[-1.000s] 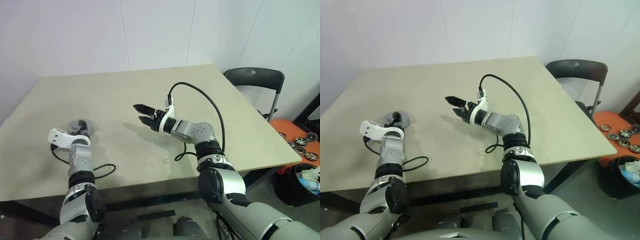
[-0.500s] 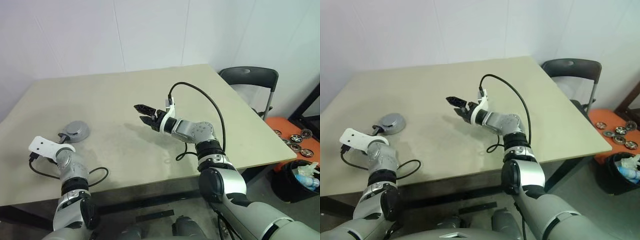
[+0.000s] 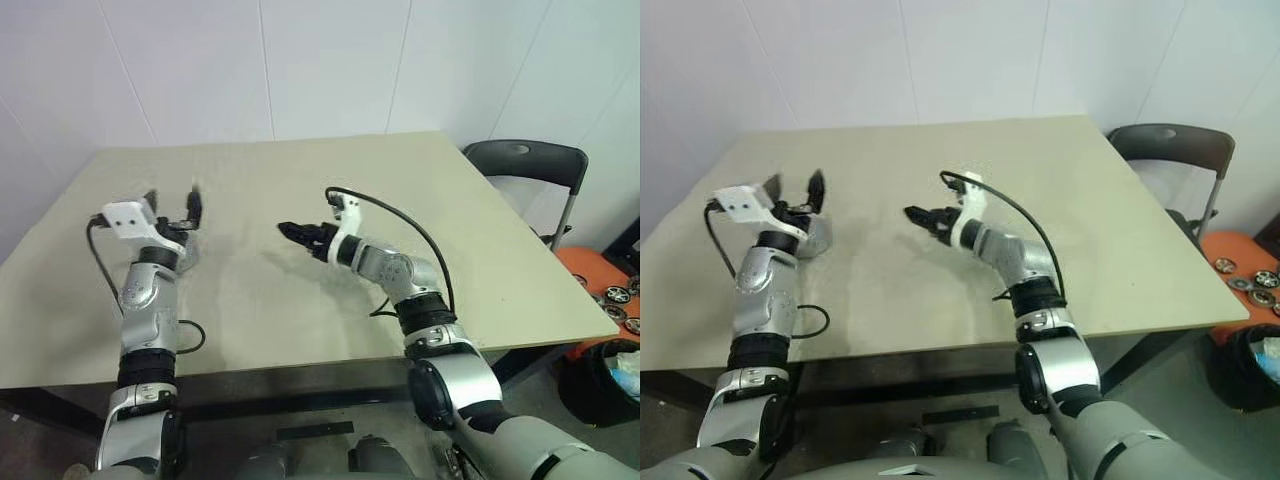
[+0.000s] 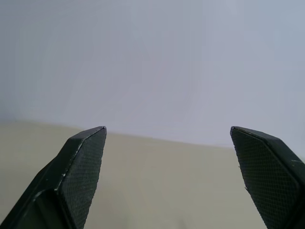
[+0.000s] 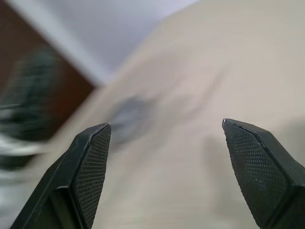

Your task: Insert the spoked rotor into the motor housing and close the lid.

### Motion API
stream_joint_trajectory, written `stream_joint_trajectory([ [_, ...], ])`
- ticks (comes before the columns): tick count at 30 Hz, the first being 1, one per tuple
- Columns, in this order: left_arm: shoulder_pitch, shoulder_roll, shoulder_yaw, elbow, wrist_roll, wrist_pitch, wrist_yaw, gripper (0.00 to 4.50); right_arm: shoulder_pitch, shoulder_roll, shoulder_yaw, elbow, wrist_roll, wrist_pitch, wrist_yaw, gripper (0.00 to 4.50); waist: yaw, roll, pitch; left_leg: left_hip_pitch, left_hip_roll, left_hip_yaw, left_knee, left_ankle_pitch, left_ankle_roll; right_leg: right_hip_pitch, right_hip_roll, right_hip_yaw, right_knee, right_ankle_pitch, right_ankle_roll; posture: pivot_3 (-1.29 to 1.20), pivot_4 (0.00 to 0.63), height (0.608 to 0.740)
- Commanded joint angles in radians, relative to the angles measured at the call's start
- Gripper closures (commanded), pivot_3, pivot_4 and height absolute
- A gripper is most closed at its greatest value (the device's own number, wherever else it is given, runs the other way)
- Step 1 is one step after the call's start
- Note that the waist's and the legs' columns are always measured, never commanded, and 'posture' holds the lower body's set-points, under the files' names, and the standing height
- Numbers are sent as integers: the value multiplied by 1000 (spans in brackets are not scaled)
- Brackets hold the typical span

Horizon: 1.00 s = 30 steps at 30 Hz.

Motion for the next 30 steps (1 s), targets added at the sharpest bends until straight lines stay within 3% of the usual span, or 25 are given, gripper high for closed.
stream_joint_trajectory([
  [1, 26, 38, -47, -80, -22, 63, -141, 61, -5, -36, 21, -7, -80, -177, 10, 598, -4, 0, 0, 0, 1, 0, -1, 0, 0, 0, 0, 1, 0, 0, 0, 0, 0, 740],
  [6, 125, 92, -112, -231, -48, 181, -298, 61, 25, -126, 32, -38, -126, -275, 82, 598, -5, 1, 1, 0, 3, 0, -4, 0, 0, -1, 2, 1, -1, 0, 0, 0, 0, 740],
  [9, 188, 138, -138, -314, -47, 231, -378, 61, 90, -180, 85, -147, -141, -322, 202, 598, -1, 2, 1, 0, 3, 0, -4, 0, 0, -1, 1, 1, -1, 0, 0, 0, 0, 740],
  [14, 238, 190, -151, -365, -29, 257, -438, 61, 182, -234, 160, -260, -168, -362, 319, 598, 3, 4, 2, 1, 3, 0, -3, 0, 0, 0, 1, 1, -1, 0, 0, 0, 0, 740],
  [30, 222, 171, -130, -277, 44, 136, -431, 61, 217, -210, 181, -249, -266, -460, 218, 598, 64, 6, 4, 2, 3, 1, -3, 0, 0, 0, 1, 1, -2, 0, -1, 0, 0, 740],
])
